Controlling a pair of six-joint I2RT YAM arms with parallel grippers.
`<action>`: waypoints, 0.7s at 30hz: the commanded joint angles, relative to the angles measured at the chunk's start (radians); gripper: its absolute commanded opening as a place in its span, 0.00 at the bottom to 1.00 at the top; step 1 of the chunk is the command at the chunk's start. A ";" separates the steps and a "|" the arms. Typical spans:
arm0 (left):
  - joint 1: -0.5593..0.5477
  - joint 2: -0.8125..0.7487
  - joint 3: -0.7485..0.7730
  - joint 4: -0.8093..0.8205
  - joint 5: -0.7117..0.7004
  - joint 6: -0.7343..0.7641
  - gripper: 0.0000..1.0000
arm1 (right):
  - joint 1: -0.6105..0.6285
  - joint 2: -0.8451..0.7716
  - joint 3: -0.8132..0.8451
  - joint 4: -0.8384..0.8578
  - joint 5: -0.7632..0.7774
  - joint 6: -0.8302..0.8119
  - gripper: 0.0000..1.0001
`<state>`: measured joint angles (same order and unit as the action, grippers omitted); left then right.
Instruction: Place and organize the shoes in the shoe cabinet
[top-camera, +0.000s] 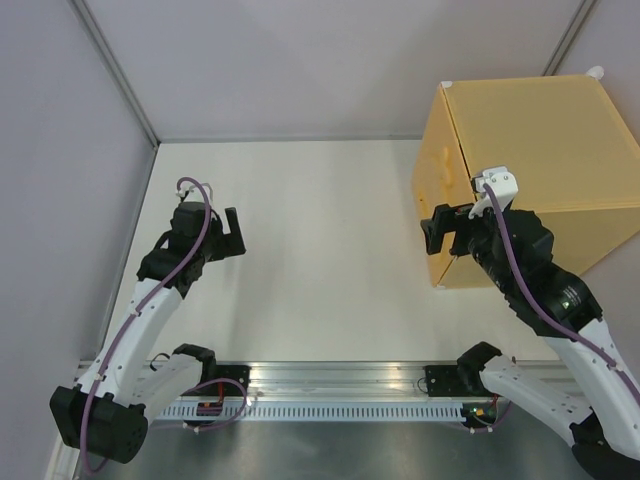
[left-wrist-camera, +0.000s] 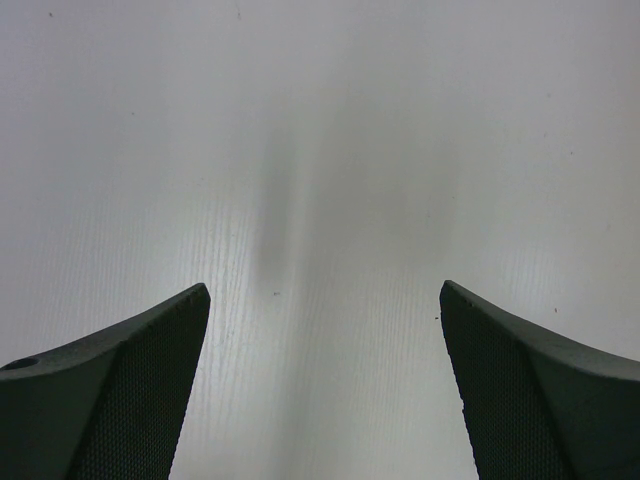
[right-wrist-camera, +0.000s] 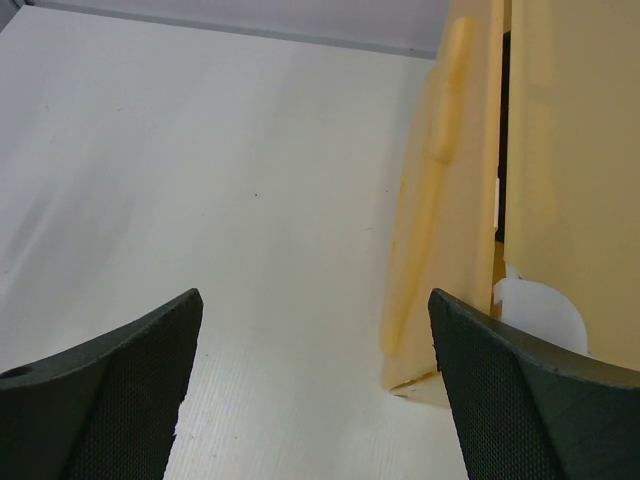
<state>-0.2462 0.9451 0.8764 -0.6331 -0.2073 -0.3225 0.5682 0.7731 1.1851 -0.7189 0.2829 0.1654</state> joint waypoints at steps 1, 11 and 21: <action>0.004 -0.014 -0.010 0.029 -0.007 0.008 0.98 | -0.005 -0.034 -0.007 -0.004 0.110 0.003 0.98; 0.004 -0.035 -0.010 0.030 0.020 0.005 0.98 | -0.005 -0.083 -0.024 0.006 -0.001 0.000 0.98; 0.004 -0.144 0.081 -0.035 0.049 -0.021 0.99 | -0.007 -0.198 -0.016 -0.010 -0.050 -0.030 0.98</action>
<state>-0.2462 0.8623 0.8860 -0.6506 -0.1749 -0.3233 0.5655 0.6006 1.1614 -0.7227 0.2485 0.1596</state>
